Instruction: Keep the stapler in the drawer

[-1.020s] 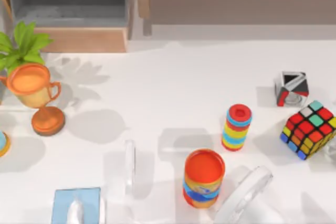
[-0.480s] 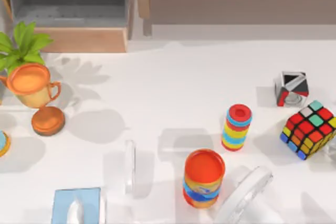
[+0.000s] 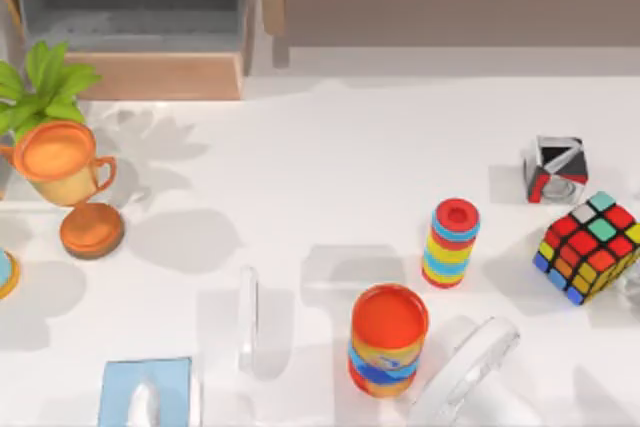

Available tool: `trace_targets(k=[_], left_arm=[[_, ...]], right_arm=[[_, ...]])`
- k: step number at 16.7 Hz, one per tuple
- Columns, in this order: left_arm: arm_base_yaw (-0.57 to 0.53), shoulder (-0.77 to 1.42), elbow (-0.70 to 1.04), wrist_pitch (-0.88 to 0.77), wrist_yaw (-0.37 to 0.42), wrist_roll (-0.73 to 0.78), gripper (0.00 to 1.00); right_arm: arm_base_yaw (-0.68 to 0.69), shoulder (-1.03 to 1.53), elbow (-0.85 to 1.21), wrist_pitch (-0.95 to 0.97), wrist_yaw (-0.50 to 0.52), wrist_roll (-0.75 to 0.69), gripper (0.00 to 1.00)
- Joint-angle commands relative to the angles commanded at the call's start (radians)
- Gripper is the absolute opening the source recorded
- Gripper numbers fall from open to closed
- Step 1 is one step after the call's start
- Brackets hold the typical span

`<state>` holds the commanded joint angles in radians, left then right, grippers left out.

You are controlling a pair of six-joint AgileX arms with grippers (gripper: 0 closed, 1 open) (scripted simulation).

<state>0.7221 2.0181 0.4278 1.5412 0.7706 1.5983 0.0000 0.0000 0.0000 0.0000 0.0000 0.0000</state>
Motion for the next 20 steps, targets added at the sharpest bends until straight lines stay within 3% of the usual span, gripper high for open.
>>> trace_targets(k=[5, 11, 15, 20], left_arm=[[0.027, -0.083, 0.027, -0.041, -0.036, -0.072, 1.0], [-0.022, -0.3, 0.147, -0.29, -0.167, -0.393, 1.0], [-0.19, -0.398, 0.263, -0.58, -0.28, -0.707, 1.0], [-0.502, -0.459, 0.415, -1.022, -0.435, -1.154, 1.0]], right_arm=[[0.0, 0.0, 0.0, 0.0, 0.0, 0.0, 1.0], [0.0, 0.0, 0.0, 0.0, 0.0, 0.0, 1.0], [0.0, 0.0, 0.0, 0.0, 0.0, 0.0, 1.0], [0.0, 0.0, 0.0, 0.0, 0.0, 0.0, 1.0]])
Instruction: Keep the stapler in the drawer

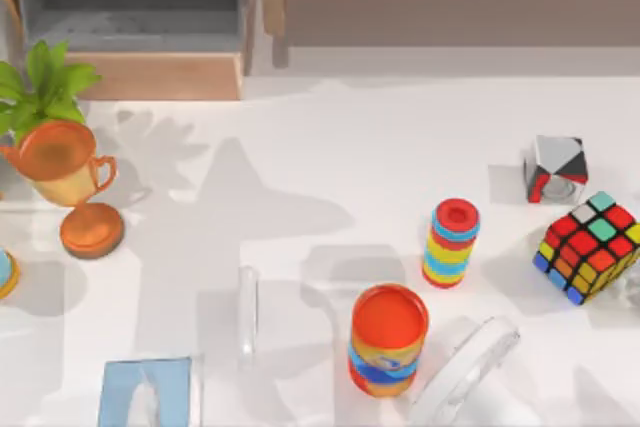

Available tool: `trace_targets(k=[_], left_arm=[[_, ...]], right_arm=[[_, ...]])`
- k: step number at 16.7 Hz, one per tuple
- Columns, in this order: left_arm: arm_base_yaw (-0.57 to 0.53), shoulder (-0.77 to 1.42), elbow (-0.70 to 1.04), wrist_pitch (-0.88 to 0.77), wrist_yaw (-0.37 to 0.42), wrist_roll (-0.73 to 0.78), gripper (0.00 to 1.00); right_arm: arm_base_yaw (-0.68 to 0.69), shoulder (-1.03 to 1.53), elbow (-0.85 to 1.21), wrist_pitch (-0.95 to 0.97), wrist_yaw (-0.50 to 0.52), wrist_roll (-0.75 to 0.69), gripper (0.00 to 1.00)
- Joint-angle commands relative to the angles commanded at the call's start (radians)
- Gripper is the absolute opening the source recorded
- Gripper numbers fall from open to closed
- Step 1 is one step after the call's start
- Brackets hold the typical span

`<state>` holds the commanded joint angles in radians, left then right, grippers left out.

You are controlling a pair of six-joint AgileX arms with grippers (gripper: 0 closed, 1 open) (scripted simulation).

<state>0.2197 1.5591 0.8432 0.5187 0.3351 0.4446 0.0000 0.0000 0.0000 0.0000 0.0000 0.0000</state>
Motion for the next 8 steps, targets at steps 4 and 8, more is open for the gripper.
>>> trace_targets(k=[4, 8], left_arm=[[-0.284, -0.01, 0.11, -0.377, -0.129, -0.361, 1.0], [-0.557, 0.007, 0.192, -0.74, -0.254, -0.694, 1.0]], right_arm=[[0.0, 0.0, 0.0, 0.0, 0.0, 0.0, 1.0], [0.0, 0.0, 0.0, 0.0, 0.0, 0.0, 1.0]])
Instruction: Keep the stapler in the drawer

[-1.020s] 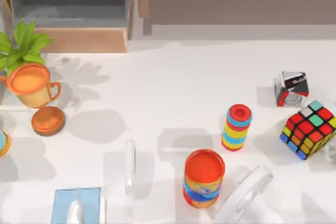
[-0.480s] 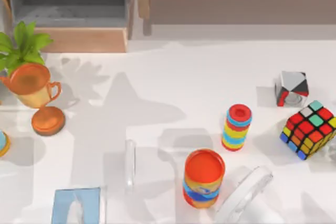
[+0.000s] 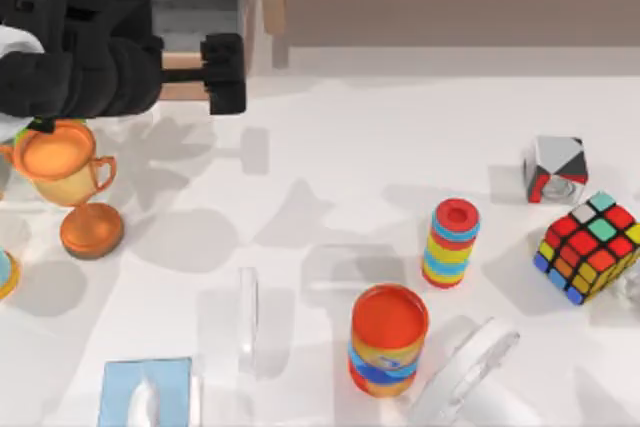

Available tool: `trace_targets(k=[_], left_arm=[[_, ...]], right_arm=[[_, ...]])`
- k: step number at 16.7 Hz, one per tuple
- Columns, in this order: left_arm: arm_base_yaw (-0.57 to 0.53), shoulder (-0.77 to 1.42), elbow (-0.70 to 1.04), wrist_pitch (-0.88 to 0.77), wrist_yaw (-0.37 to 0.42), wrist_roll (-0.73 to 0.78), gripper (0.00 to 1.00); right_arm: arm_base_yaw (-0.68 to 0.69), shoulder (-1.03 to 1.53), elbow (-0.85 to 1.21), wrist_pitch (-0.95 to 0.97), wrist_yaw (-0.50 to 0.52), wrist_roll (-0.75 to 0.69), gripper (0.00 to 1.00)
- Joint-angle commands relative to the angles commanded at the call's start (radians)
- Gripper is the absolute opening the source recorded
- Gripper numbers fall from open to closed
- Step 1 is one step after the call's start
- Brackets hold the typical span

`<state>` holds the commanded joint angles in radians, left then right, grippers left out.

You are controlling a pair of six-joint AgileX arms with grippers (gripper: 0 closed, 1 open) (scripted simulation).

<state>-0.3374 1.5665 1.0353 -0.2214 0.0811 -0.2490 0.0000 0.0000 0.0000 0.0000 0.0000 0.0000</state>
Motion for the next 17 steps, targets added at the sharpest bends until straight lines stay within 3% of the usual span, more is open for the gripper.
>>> trace_targets(k=[4, 8, 11, 17], left_arm=[[-0.224, 0.036, 0.047, -0.318, -0.111, -0.276, 1.0], [-0.375, 0.078, 0.062, -0.549, -0.193, -0.466, 1.0], [-0.428, 0.098, 0.064, -0.635, -0.223, -0.533, 1.0], [-0.429, 0.096, 0.062, -0.642, -0.225, -0.538, 1.0]], right_arm=[[0.0, 0.0, 0.0, 0.0, 0.0, 0.0, 1.0], [0.0, 0.0, 0.0, 0.0, 0.0, 0.0, 1.0], [0.0, 0.0, 0.0, 0.0, 0.0, 0.0, 1.0], [0.0, 0.0, 0.0, 0.0, 0.0, 0.0, 1.0]])
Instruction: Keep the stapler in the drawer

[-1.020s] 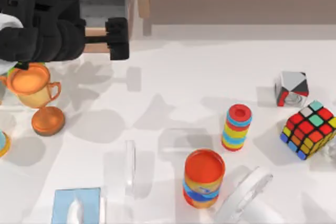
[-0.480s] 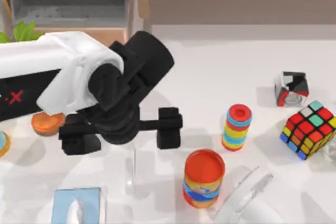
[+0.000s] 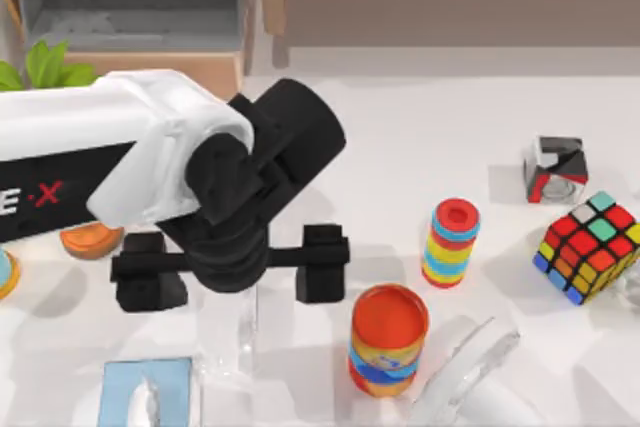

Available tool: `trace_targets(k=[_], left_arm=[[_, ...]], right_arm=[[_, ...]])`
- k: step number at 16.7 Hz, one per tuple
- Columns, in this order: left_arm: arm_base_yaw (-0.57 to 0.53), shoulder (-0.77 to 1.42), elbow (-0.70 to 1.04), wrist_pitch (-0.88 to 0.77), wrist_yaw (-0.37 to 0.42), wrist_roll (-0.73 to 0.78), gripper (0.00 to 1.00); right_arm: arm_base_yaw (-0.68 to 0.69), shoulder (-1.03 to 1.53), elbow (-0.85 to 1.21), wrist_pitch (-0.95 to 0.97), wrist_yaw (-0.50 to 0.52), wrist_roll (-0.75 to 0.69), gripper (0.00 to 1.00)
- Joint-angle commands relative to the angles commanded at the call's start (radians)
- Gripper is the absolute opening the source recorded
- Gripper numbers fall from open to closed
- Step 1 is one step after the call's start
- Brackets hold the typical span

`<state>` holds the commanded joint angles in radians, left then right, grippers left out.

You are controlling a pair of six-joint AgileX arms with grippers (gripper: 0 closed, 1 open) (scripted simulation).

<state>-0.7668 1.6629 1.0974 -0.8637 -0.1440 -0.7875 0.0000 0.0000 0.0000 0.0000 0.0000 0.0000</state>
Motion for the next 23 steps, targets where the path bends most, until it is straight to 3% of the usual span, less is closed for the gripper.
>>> trace_targets(k=[10, 14, 23], left_arm=[[0.036, 0.148, -0.117, 0.266, 0.003, 0.039, 1.0], [0.03, 0.158, -0.116, 0.276, 0.004, 0.036, 1.0], [0.03, 0.158, -0.116, 0.276, 0.004, 0.036, 0.32]], right_arm=[[0.0, 0.0, 0.0, 0.0, 0.0, 0.0, 1.0], [0.0, 0.0, 0.0, 0.0, 0.0, 0.0, 1.0], [0.0, 0.0, 0.0, 0.0, 0.0, 0.0, 1.0]])
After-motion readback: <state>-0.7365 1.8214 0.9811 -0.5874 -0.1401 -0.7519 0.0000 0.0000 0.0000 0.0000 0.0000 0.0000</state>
